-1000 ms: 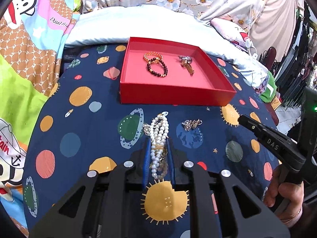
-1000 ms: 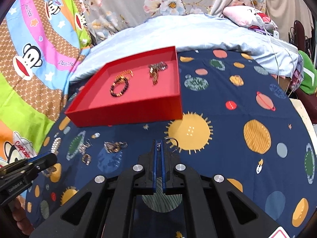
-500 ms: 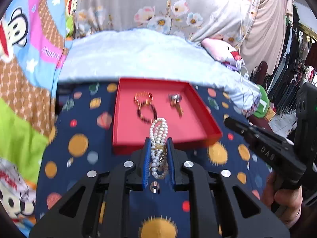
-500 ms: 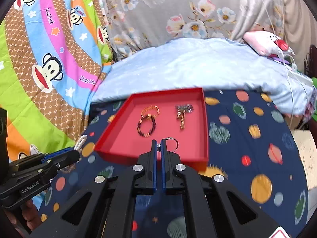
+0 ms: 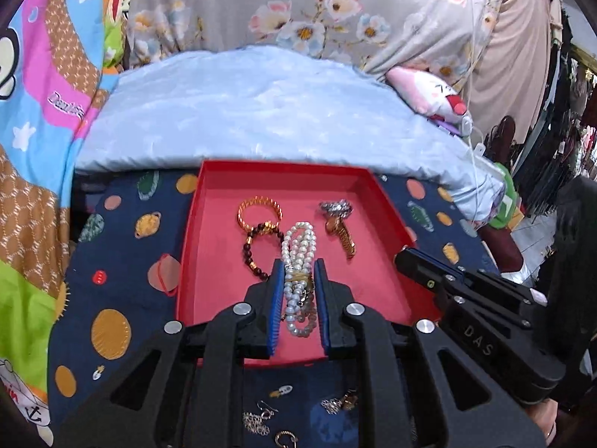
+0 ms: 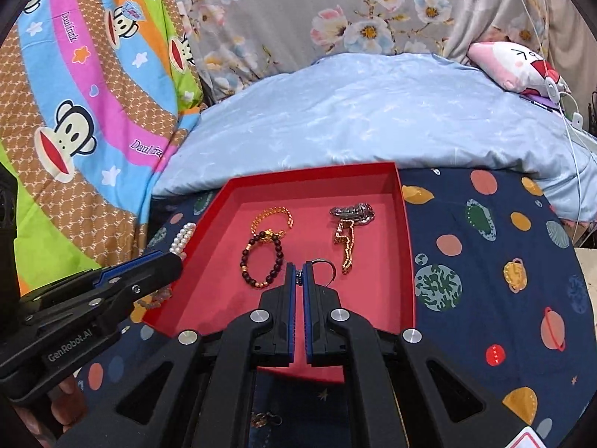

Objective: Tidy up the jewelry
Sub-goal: 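Open the left tool to drop the pearl bracelet in the tray while the right tool drops the ring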

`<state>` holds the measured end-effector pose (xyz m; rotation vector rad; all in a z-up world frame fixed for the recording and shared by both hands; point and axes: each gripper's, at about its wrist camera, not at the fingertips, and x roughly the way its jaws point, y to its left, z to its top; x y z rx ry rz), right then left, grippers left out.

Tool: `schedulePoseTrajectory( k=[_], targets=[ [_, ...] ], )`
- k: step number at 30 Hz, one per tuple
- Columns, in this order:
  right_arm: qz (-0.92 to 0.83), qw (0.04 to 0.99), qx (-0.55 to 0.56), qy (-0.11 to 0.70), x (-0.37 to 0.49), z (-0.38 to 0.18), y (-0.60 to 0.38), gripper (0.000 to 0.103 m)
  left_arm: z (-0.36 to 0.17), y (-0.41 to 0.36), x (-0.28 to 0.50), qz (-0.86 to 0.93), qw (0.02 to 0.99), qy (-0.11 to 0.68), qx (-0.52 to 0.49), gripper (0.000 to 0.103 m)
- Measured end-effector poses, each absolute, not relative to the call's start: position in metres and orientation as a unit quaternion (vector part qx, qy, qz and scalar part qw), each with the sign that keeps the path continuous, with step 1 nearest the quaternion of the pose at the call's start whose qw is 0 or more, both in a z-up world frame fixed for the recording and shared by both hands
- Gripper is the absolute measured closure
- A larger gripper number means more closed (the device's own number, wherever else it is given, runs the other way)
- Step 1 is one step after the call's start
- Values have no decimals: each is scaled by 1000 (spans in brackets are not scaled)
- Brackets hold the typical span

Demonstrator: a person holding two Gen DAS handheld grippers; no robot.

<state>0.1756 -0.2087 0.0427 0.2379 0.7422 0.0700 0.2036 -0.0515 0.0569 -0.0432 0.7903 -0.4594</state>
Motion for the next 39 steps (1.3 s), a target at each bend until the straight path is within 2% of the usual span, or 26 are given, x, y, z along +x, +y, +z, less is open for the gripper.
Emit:
schedulePoseTrajectory(
  k=[10, 12, 13, 14, 15, 16, 17, 19, 23, 31, 39],
  targets=[
    [30, 918, 117, 378, 190, 20, -212, 100, 33, -52, 217, -209, 892, 400, -15, 87],
    [31, 917, 115, 382, 193, 17, -211, 100, 32, -52, 218, -209, 892, 402, -12, 84],
    [30, 917, 113, 382, 193, 17, -210, 99, 31, -52, 219, -207, 891, 403, -12, 75],
    [28, 919, 111, 377, 192, 17, -209, 95, 31, -51, 220, -205, 892, 404, -15, 60],
    [23, 921, 107, 374, 190, 19, -208, 90, 30, -50, 220, -200, 893, 403, -18, 55],
    [18, 923, 102, 370, 189, 20, -207, 80, 31, -48, 219, -195, 895, 401, -20, 48],
    [12, 926, 96, 364, 187, 22, -207, 71, 32, -46, 218, -192, 897, 399, -21, 44],
    [5, 931, 87, 354, 183, 28, -206, 65, 34, -43, 217, -187, 899, 395, -22, 39],
    [6, 935, 92, 343, 169, 40, -209, 65, 42, -31, 209, -179, 904, 388, -23, 32],
    [2, 931, 106, 348, 110, 44, -212, 65, 46, 6, 171, -159, 909, 385, -19, 30],
    [9, 913, 110, 393, 55, 12, -192, 65, 14, 24, 120, -154, 890, 430, -7, 30]
  ],
)
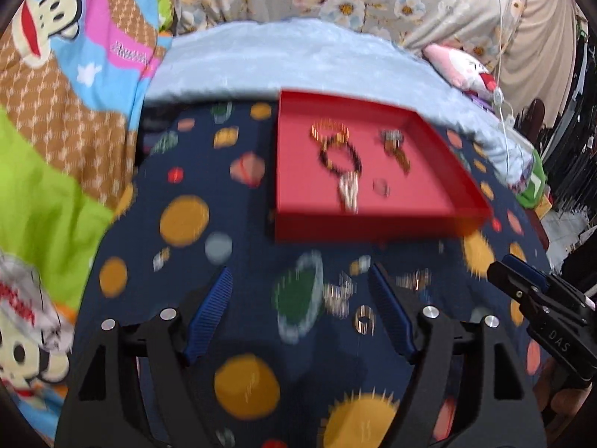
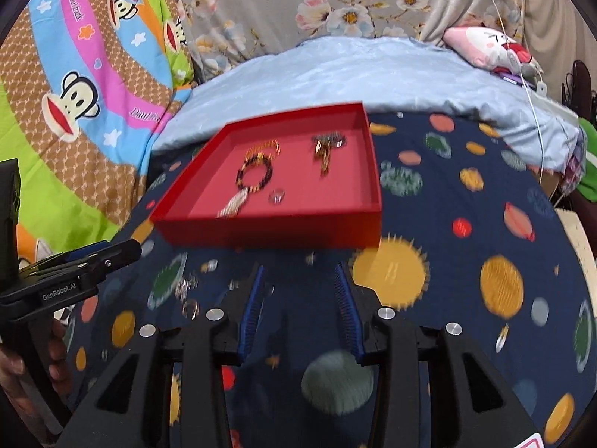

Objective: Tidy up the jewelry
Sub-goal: 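Open the left tool to drop the pearl bracelet in the tray while the right tool drops the ring, then grasp the gold hoop earring with the left tool while the right tool grasps a silver dangling earring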

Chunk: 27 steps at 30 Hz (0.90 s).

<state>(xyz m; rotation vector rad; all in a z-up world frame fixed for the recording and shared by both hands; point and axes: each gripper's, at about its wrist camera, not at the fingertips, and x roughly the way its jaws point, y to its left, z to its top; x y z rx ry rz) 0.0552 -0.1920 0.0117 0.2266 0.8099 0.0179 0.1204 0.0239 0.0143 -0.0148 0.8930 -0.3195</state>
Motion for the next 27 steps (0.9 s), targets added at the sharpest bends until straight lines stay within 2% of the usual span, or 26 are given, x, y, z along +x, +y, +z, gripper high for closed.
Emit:
schedulePoseTrajectory(
  k=[10, 16, 21, 27],
  targets=[
    [46, 897, 120, 422, 69, -16, -165, 66, -16, 24, 93, -151, 871, 466, -17, 30],
    [56, 891, 119, 435, 89, -26, -154, 80, -18, 24, 93, -149, 872, 466, -12, 30],
    [54, 889, 116, 439, 99, -30, -149, 82, -19, 26, 95, -152, 870, 468, -18, 30],
    [53, 887, 111, 444, 105, -34, -147, 97, -18, 25, 96, -158, 869, 468, -21, 30]
  ],
)
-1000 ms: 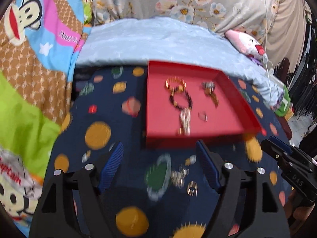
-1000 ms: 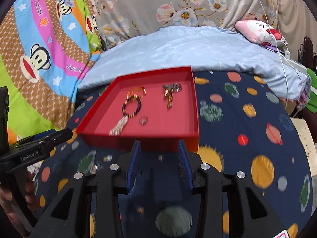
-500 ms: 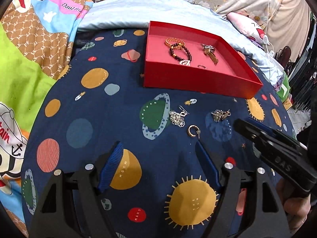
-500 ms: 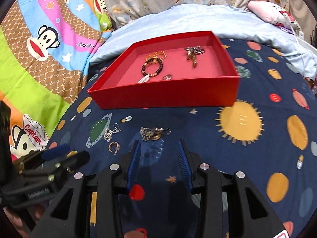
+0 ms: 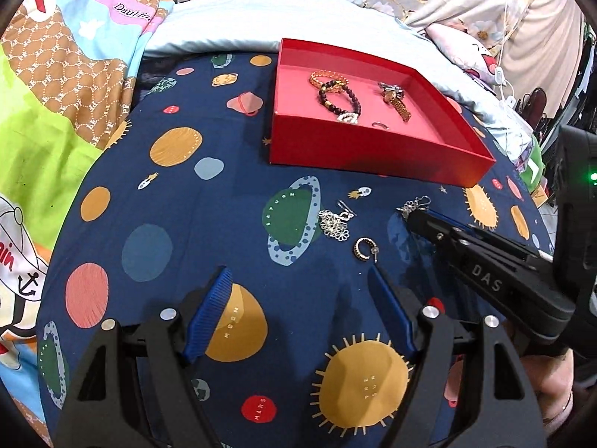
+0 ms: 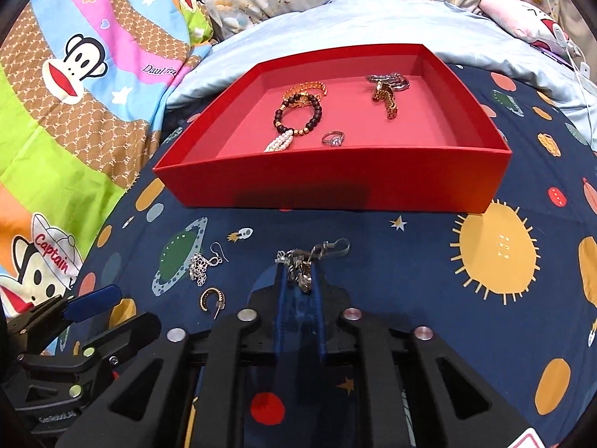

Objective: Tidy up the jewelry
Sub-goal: 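Grasp the gold hoop earring with the left tool while the right tool grasps a silver dangling earring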

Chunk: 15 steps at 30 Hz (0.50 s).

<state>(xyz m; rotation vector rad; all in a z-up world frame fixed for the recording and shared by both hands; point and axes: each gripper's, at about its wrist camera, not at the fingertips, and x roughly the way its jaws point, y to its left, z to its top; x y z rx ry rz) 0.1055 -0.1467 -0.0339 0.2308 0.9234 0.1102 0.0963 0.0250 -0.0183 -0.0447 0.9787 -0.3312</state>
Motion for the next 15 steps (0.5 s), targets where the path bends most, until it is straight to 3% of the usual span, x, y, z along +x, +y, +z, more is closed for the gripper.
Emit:
schedulePoseTrajectory(
  k=[9, 15],
  targets=[
    [40, 896, 115, 426, 84, -15, -158, 99, -18, 4, 102, -182, 865, 467, -15, 33],
    [29, 900, 127, 416, 73, -3, -176, 99, -23, -19, 108, -196, 862, 467, -5, 50]
  ],
)
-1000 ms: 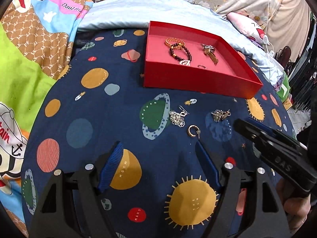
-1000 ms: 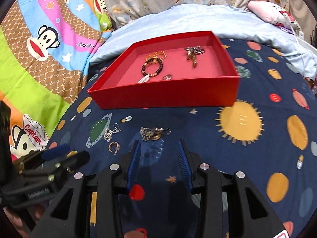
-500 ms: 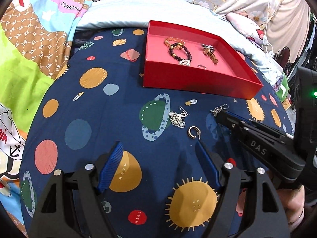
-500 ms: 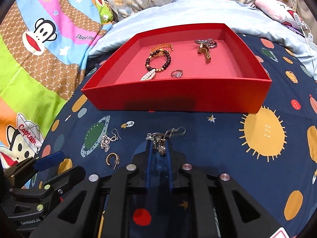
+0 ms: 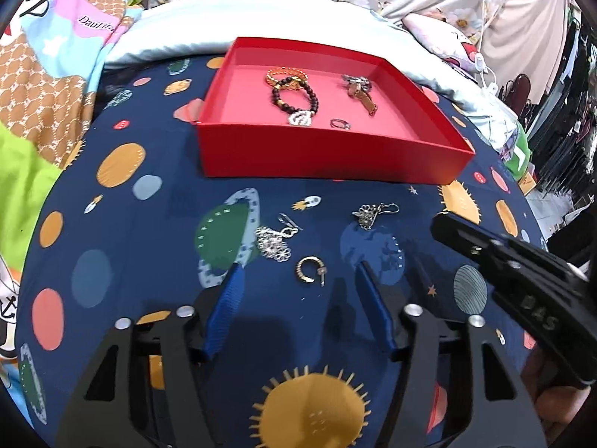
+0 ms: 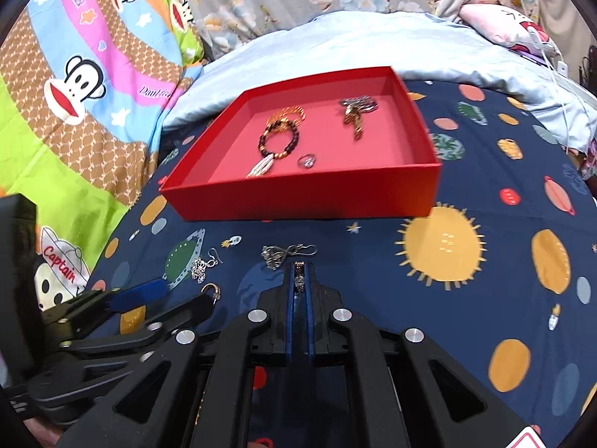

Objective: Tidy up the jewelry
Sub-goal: 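Grasp the gold hoop earring with the left tool while the right tool grasps a silver dangling earring, then lower the hoop earring into the tray with the left tool while the right tool releases its earring there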

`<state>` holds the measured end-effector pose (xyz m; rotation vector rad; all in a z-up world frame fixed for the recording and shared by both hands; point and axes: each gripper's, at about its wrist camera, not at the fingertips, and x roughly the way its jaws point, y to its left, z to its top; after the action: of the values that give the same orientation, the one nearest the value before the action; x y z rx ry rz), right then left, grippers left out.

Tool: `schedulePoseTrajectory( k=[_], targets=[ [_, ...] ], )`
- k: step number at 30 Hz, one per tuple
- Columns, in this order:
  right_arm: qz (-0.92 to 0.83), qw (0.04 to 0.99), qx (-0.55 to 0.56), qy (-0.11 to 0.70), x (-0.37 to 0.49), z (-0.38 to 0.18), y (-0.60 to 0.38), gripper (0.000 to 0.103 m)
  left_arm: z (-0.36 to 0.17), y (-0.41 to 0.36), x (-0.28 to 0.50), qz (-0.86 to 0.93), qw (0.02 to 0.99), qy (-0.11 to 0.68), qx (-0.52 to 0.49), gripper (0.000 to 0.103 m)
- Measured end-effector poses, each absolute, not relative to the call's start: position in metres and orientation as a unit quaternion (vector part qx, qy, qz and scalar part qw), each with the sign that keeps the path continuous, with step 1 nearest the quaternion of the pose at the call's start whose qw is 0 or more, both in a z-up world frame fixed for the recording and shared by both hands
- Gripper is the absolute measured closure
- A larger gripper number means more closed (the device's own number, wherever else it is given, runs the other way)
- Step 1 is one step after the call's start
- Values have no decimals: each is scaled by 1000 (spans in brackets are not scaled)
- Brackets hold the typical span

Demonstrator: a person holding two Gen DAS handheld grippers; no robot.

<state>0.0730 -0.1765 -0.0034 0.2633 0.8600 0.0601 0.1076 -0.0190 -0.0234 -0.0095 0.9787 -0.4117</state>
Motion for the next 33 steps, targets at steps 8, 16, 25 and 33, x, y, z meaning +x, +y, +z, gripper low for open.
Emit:
schedulePoseTrajectory(
  k=[8, 16, 25, 33],
  targets=[
    [29, 900, 141, 411, 70, -2, -185, 99, -30, -29, 107, -192, 870, 455, 19, 78],
    [29, 898, 146, 414, 68, -5, -187, 99, -30, -26, 101, -203, 867, 455, 20, 86],
    [38, 898, 144, 415, 57, -4, -179, 99, -18, -7, 84, -201, 866, 457, 11, 86],
    [39, 908, 143, 391, 48, 21, -176, 99, 22, 11, 84, -192, 885, 425, -10, 86]
  ],
)
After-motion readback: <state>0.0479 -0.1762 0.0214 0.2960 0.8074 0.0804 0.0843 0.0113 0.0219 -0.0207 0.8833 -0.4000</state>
